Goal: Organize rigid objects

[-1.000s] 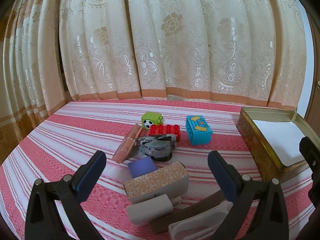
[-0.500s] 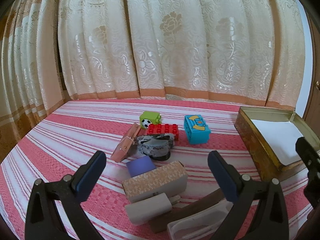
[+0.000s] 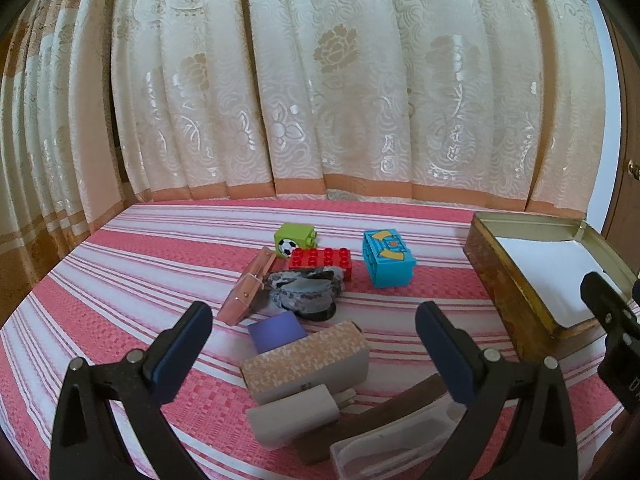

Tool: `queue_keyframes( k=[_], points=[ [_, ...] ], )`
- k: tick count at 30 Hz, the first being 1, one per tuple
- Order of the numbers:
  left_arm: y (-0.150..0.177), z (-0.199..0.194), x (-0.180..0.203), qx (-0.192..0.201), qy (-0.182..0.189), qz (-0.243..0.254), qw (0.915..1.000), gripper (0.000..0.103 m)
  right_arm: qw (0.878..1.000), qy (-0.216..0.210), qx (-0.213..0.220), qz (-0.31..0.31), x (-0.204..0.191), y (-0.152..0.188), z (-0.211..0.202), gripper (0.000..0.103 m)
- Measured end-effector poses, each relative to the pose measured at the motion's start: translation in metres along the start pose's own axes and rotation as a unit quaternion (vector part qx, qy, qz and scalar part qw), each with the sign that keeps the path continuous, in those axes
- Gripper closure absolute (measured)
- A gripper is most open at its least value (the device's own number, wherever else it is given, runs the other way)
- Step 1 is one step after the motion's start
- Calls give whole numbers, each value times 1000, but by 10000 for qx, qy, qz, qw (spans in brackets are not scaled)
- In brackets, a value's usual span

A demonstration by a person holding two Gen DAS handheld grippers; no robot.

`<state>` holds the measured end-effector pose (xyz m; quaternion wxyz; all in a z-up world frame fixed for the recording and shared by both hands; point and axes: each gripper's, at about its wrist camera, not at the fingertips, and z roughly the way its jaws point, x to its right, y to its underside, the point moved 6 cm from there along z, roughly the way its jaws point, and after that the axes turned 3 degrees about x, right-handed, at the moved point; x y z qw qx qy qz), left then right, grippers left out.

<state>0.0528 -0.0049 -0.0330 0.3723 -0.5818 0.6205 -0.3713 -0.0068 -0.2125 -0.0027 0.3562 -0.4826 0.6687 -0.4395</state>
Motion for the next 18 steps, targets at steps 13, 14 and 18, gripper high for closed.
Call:
queue_keyframes(
  k=[13,14,18],
  points=[
    [1,-2,3,56,72,-14,10000,0,10000,-7,-20,-25,-1,0,1,1],
    [1,-3,4,90,77,-23,9999,0,10000,-8,-26,-31,-2,0,1,1],
    [1,-9,4,177,90,-15,9998,0,10000,-6,-47,-55,-3,1,2,1]
  ],
)
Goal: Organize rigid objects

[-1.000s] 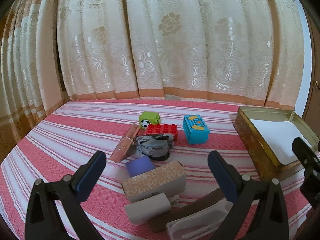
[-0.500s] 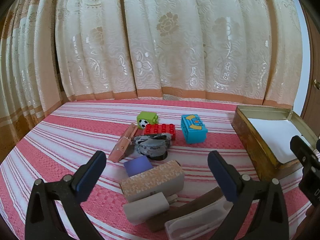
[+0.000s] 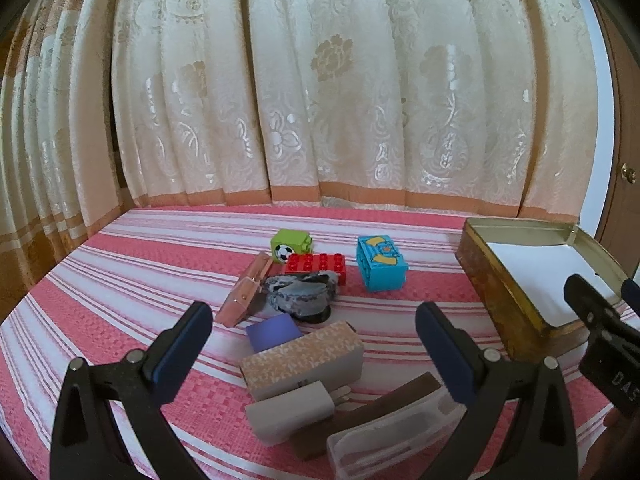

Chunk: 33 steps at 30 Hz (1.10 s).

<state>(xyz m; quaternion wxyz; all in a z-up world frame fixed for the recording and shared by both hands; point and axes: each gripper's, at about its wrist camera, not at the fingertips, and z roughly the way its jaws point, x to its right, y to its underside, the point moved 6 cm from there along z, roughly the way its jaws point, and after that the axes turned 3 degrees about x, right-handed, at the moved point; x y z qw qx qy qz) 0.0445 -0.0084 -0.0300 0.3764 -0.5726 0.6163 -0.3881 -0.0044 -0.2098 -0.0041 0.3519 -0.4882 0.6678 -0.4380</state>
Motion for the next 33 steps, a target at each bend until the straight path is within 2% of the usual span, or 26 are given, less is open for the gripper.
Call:
queue_keyframes(
  k=[9,13,15,20,21,24,27,30,33],
  points=[
    [-1,-6,-2,59,27,-36,10000,0,10000,4,-80,-27,-1,1,3,1],
    [1,-9,-12,34,43,-230,9997,0,9999,-81,-85,-45,-2,1,3,1],
    [3,-15,-24,72,-77,-277,9996,0,9998,-202,-50,-82,-6,1,1,1],
    [4,-39,-73,263,-516,-617,9964,0,9971,-739,-66,-177,-23,3,-4,1],
    [4,-42,-81,273,-585,-667,9957,0,9952,-955,-136,-182,-28,5,-5,1],
    [10,-46,-105,146,-756,-781,9940,1,9890,-1432,-331,-167,-41,11,-5,1],
    [16,-49,-118,75,-928,-744,9929,1,9778,-1994,-622,-153,-58,20,-7,1],
    [23,-52,-130,57,-1069,-684,9919,1,9618,-2510,-1051,-312,-83,35,-10,1],
    [30,-51,-136,-79,-1097,-675,9916,2,9505,-2734,-1365,-561,-106,46,-10,1]
  ],
)
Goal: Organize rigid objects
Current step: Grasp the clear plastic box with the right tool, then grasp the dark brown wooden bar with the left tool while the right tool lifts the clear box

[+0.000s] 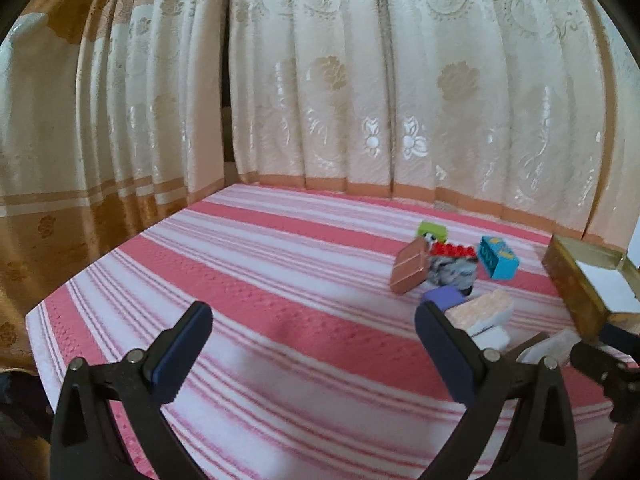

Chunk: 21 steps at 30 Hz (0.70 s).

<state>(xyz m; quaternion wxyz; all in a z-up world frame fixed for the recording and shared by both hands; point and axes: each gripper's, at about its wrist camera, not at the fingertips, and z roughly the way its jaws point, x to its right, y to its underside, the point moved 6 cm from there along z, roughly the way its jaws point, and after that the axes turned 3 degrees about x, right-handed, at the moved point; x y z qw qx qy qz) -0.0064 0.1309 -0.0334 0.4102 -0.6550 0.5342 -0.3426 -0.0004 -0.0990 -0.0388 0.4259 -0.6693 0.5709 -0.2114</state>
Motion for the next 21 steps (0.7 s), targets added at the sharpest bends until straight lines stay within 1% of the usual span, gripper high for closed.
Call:
queue_keyframes(
  k=[2,4,8,10,11,15,16,17,21],
  points=[
    [2,0,-6,-91,66,-125,9999,2,9998,-83,-152,-83,-9,2,7,1],
    [3,-1,-10,-86,54,-200,9997,2,9990,-175,-363,-196,-20,6,17,1],
    [4,-1,-11,-145,79,-213,9996,2,9957,-123,-851,-352,-34,15,37,3],
    [5,-1,-9,-189,100,-169,9996,2,9945,-204,-986,-288,-34,15,44,12],
    [6,-1,-7,-196,117,-134,9996,2,9943,-171,-1019,-266,-32,15,47,17],
    [8,-3,5,-250,276,71,9993,2,9945,-201,-1010,-186,-27,14,46,18],
    [8,-3,8,-281,337,109,9990,3,9950,-188,-962,-176,-24,13,44,18],
    [10,-3,12,-324,431,160,9984,7,9955,-181,-915,-169,-24,12,43,19],
    [16,-1,33,-561,922,376,9935,8,9987,-157,-489,-55,-9,4,23,19]
  ],
)
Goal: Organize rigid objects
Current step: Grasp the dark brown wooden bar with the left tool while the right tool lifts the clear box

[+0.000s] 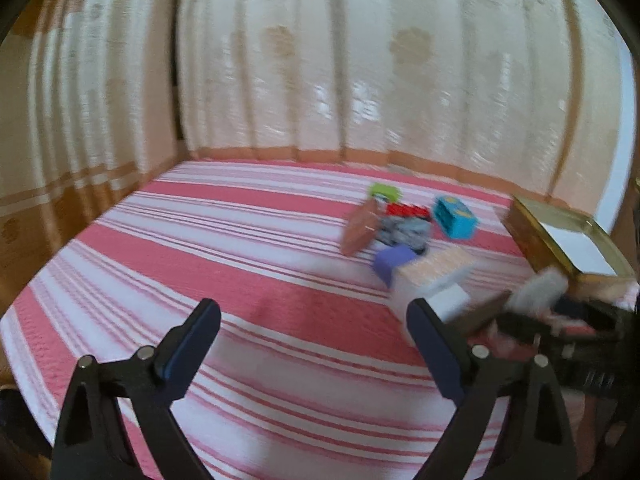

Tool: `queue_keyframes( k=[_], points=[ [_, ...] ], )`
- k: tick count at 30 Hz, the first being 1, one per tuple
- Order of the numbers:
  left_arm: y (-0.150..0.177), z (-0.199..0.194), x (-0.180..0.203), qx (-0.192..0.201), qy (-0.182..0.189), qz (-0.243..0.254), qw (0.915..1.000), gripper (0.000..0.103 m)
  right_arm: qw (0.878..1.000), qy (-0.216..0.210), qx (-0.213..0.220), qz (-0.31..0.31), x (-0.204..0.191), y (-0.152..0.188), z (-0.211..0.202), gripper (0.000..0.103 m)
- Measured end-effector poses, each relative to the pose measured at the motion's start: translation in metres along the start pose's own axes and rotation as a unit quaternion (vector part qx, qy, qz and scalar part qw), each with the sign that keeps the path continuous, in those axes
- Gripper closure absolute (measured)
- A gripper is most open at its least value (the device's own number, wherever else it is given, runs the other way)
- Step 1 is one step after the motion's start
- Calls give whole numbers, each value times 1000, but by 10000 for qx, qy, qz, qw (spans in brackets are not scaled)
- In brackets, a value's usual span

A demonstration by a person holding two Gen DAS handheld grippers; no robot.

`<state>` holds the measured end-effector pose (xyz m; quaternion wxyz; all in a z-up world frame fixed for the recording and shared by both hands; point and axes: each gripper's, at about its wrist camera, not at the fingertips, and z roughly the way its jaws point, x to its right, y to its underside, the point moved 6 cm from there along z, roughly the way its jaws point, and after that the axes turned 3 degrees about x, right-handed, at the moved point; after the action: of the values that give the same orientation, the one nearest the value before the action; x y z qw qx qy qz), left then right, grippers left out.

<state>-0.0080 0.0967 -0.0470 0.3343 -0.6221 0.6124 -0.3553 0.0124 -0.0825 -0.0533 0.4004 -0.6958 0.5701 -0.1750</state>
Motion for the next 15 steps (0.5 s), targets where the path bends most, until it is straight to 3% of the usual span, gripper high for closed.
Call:
queue_keyframes(
  k=[4,7,11,15],
  points=[
    [7,4,30,-310,703,186,9969,17,9983,35,497,315,25,-10,-23,19],
    [14,6,56,-526,1114,474,9912,28,9954,294,797,435,44,-16,-36,19],
    [22,12,85,-805,1436,851,9827,28,9925,564,989,447,58,-20,-44,19],
    [17,23,100,-913,1534,1044,9784,28,9895,749,1173,385,67,-23,-53,19]
  ],
)
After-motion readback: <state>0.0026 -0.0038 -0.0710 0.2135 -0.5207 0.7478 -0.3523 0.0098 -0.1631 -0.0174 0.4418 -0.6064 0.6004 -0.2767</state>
